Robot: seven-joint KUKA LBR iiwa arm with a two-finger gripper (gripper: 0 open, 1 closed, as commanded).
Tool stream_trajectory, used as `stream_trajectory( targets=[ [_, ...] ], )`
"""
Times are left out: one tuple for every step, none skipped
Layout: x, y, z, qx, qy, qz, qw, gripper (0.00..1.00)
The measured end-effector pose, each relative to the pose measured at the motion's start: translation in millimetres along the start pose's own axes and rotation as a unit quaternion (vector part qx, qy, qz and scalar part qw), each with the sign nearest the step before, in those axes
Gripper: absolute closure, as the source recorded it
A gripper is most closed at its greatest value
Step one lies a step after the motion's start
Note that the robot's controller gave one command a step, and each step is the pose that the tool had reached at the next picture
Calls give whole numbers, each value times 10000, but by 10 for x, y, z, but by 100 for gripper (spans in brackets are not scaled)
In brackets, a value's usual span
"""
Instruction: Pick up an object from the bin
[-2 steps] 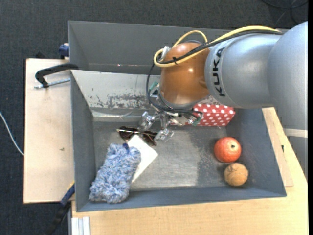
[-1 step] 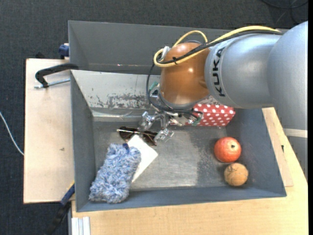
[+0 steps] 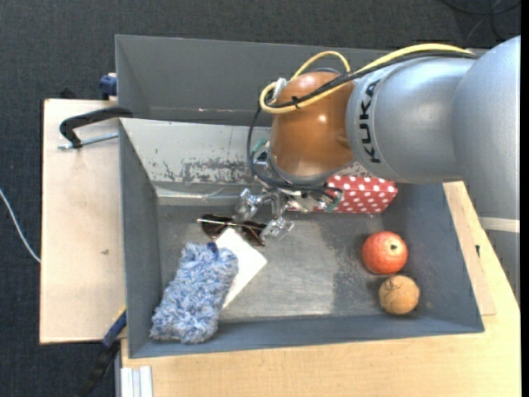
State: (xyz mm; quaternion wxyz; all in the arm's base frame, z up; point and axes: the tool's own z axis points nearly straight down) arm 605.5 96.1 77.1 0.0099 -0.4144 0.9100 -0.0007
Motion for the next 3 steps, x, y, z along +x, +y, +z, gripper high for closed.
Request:
stream_trajectory(
  targets=[
    [-3, -11, 4, -12, 7, -8, 10000, 100],
    [31, -16, 1, -10, 1, 180, 9998, 100],
    [31, -12, 1, -9, -1, 60, 10000, 100]
  ],
)
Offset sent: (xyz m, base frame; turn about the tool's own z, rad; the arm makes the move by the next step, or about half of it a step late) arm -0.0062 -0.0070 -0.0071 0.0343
